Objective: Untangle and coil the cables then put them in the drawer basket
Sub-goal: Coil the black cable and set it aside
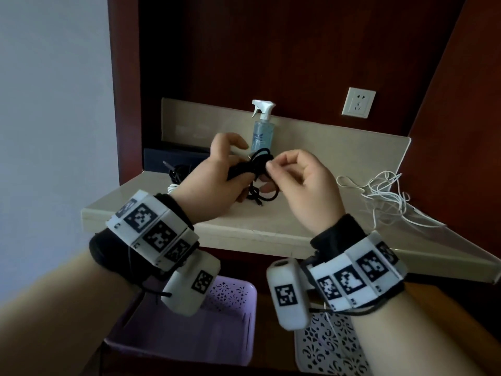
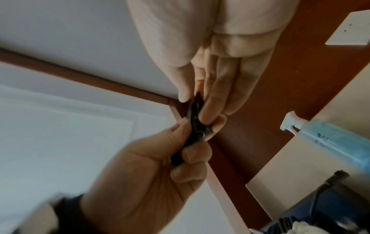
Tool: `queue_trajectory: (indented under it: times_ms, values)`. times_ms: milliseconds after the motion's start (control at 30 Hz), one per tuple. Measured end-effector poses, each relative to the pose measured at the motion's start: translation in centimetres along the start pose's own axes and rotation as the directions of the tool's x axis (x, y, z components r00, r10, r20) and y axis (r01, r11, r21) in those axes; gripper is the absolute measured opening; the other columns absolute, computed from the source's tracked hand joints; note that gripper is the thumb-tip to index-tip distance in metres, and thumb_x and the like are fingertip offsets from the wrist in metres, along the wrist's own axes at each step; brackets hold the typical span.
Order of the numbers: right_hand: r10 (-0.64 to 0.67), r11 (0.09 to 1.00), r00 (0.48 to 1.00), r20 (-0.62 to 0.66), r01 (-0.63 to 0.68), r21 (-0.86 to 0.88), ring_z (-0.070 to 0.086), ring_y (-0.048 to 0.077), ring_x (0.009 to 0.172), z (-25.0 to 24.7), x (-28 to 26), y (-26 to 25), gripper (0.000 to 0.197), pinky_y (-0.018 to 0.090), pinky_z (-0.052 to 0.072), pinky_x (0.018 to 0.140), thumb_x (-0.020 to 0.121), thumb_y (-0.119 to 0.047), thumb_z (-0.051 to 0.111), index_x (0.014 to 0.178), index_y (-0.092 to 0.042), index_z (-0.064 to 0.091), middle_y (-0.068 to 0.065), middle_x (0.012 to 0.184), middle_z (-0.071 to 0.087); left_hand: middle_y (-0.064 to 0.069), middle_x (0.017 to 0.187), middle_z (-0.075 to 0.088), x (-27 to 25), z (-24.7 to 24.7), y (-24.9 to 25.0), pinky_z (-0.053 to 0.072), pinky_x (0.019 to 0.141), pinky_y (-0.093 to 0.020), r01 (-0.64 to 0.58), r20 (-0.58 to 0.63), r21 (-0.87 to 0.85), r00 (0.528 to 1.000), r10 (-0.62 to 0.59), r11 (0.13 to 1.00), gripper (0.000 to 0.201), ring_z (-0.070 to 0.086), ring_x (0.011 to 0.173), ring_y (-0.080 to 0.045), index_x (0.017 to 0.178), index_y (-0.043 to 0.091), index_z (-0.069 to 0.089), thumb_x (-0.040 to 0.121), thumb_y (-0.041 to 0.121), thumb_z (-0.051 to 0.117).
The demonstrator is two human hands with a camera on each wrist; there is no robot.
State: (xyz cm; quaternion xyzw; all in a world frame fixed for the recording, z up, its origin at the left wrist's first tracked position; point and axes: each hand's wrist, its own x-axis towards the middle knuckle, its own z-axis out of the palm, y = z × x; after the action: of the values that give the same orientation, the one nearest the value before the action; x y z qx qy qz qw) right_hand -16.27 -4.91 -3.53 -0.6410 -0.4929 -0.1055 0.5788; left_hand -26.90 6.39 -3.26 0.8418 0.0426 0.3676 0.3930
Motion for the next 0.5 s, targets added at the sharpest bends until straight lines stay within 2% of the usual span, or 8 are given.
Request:
queue_trajectory:
  times_ms: [67,100,133,200,267,333,433,500]
  values:
    - [0.098,0.995,0.994,0.05,-0.097,-0.015,0.067,0.02,0.075,-0.6,0.4,0.2,0.014,0.03,0.055,0.073,0.092,-0.033,0.052,0.095,-0.019,0.055,0.013,0.083,0.068,0.003,0.077,0.064,-0.2,-0.6,0.2,0.051,0.057,-0.02,0.001,0.031,0.042,1.0,-0.002,0.999,0.029,0.06,0.058,-0.006,0.099,0.023,0.033,0.09,0.008,0.057]
    - [0.142,0.99,0.986,0.087,-0.14,-0.021,0.067,0.026,0.074,-0.9,0.6,0.2,0.017,0.038,0.056,0.073,0.093,-0.036,0.049,0.097,-0.021,0.055,0.014,0.084,0.068,0.005,0.076,0.066,-0.2,-0.8,0.3,0.051,0.058,-0.019,-0.002,0.055,0.072,0.998,-0.002,0.997,0.028,0.06,0.057,-0.004,0.094,0.025,0.036,0.089,0.01,0.059]
    - [0.185,0.982,0.973,0.138,-0.187,0.0,0.067,0.025,0.069,-1.2,0.8,0.1,0.019,0.038,0.057,0.069,0.095,-0.035,0.047,0.097,-0.019,0.057,0.013,0.081,0.068,0.007,0.074,0.066,-0.3,-1.0,0.4,0.051,0.059,-0.019,-0.003,0.078,0.099,0.997,-0.005,0.995,0.028,0.061,0.058,-0.004,0.091,0.028,0.038,0.088,0.013,0.061]
    - [0.276,0.954,0.928,0.249,-0.296,0.049,0.06,0.013,0.052,-1.6,1.1,-0.2,0.023,0.027,0.053,0.057,0.095,-0.03,0.047,0.089,-0.012,0.061,0.004,0.063,0.064,0.005,0.076,0.069,-0.4,-1.1,0.6,0.052,0.061,-0.024,0.0,0.115,0.152,0.993,-0.018,0.988,0.026,0.063,0.064,-0.01,0.089,0.031,0.041,0.087,0.016,0.063]
    - [0.314,0.946,0.903,0.295,-0.324,-0.016,0.048,0.005,0.048,-2.3,1.4,-0.2,0.02,0.023,0.048,0.059,0.089,-0.029,0.057,0.082,-0.014,0.068,-0.011,0.049,0.053,0.004,0.083,0.07,-0.7,-1.3,0.7,0.053,0.063,-0.024,0.001,0.141,0.187,0.99,-0.028,0.982,0.026,0.064,0.067,-0.01,0.088,0.032,0.043,0.087,0.017,0.065]
    - [0.357,0.928,0.856,0.375,-0.372,-0.034,0.046,0.004,0.057,-3.0,1.7,-0.1,0.006,0.023,0.048,0.064,0.078,-0.028,0.067,0.078,-0.023,0.07,-0.011,0.057,0.052,0.006,0.086,0.069,-0.9,-1.4,0.7,0.053,0.061,-0.018,0.001,0.165,0.184,0.986,-0.032,0.983,0.027,0.064,0.067,-0.007,0.089,0.032,0.046,0.085,0.015,0.066]
    - [0.408,0.867,0.73,0.549,-0.497,0.017,0.054,0.005,0.061,-3.4,1.8,-0.3,0.018,0.018,0.047,0.058,0.061,-0.024,0.068,0.077,-0.018,0.066,-0.005,0.067,0.06,0.01,0.083,0.069,-1.1,-1.2,1.1,0.049,0.059,-0.01,0.009,0.224,0.178,0.973,-0.05,0.984,0.027,0.064,0.064,0.0,0.089,0.03,0.049,0.082,0.013,0.069]
    - [0.381,0.896,0.746,0.546,-0.444,-0.019,0.058,0.005,0.062,-3.2,1.6,-0.4,0.01,0.016,0.047,0.058,0.065,-0.018,0.07,0.073,-0.017,0.065,-0.005,0.066,0.064,0.01,0.08,0.07,-1.1,-1.0,1.2,0.047,0.058,-0.008,0.018,0.23,0.162,0.971,-0.056,0.987,0.024,0.063,0.06,0.003,0.089,0.027,0.052,0.081,0.013,0.07]
